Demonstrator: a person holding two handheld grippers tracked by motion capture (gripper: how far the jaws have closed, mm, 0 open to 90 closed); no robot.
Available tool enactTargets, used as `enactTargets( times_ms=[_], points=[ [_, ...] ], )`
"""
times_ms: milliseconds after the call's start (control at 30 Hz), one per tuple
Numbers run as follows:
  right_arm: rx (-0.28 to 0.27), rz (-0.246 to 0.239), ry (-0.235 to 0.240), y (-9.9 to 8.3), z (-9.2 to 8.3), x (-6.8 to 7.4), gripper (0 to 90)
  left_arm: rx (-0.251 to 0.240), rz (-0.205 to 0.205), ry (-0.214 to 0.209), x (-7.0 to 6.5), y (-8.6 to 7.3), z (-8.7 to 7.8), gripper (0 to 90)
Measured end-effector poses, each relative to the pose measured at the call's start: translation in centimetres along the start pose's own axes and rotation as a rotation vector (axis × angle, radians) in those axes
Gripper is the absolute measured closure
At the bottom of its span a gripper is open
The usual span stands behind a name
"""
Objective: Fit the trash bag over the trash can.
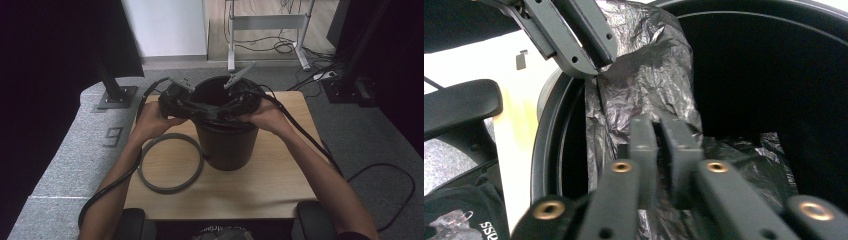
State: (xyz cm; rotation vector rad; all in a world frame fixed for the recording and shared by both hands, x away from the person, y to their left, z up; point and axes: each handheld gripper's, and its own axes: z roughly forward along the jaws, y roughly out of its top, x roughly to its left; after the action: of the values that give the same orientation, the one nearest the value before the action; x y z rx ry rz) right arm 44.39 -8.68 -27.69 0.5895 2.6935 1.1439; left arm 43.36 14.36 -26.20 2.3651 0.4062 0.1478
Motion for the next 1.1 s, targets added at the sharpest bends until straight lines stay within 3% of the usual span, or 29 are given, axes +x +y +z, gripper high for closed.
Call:
enactTargets(
  times_ms=[67,200,267,300,400,533,700,800,867,967,1000,1100],
  points=[
    [0.003,-0.002,0.001,0.1,0.0,0.0,87.3,-0.001,0.01,0.011,0.0,0.1,-0.1,71.8],
    [-0.005,-0.001,0.004,0.2,-0.3,0.1,88.3,-0.01,0.047,0.081,-0.2,0.3,0.2,45.9],
    [-0.013,0.002,0.017,0.2,-0.5,0.2,88.6,0.022,0.061,0.138,0.0,0.4,0.7,41.1],
    [-0.018,0.001,0.023,0.3,-0.6,0.3,88.7,0.032,0.055,0.139,0.2,0.4,0.9,41.0],
    [-0.028,0.008,0.05,0.4,-0.7,0.5,88.8,0.029,0.034,0.11,0.6,-0.1,1.2,47.2],
    [-0.031,0.011,0.079,0.3,-0.7,0.7,88.8,0.01,0.03,0.02,0.5,-0.9,1.0,67.7],
    [-0.04,-0.004,0.113,0.7,-0.6,1.4,88.8,0.008,0.04,-0.005,0.1,-1.3,0.6,88.2],
    [-0.045,-0.014,0.119,1.0,-0.8,1.7,88.8,-0.009,0.043,-0.026,-0.2,-1.4,0.0,89.8],
    [-0.057,-0.015,0.12,1.3,-1.2,1.9,88.8,-0.029,0.047,-0.016,-0.4,-1.2,-0.5,89.4],
    [-0.065,-0.019,0.112,1.6,-1.7,1.9,88.9,-0.086,0.062,0.008,-0.8,-0.8,-1.3,67.8],
    [-0.064,-0.017,0.109,1.7,-1.8,2.0,88.9,-0.091,0.068,0.009,-0.9,-0.6,-1.4,63.0],
    [-0.068,-0.011,0.118,1.7,-2.0,1.9,88.8,-0.088,0.116,0.065,-1.5,0.0,-1.2,45.3]
  ],
)
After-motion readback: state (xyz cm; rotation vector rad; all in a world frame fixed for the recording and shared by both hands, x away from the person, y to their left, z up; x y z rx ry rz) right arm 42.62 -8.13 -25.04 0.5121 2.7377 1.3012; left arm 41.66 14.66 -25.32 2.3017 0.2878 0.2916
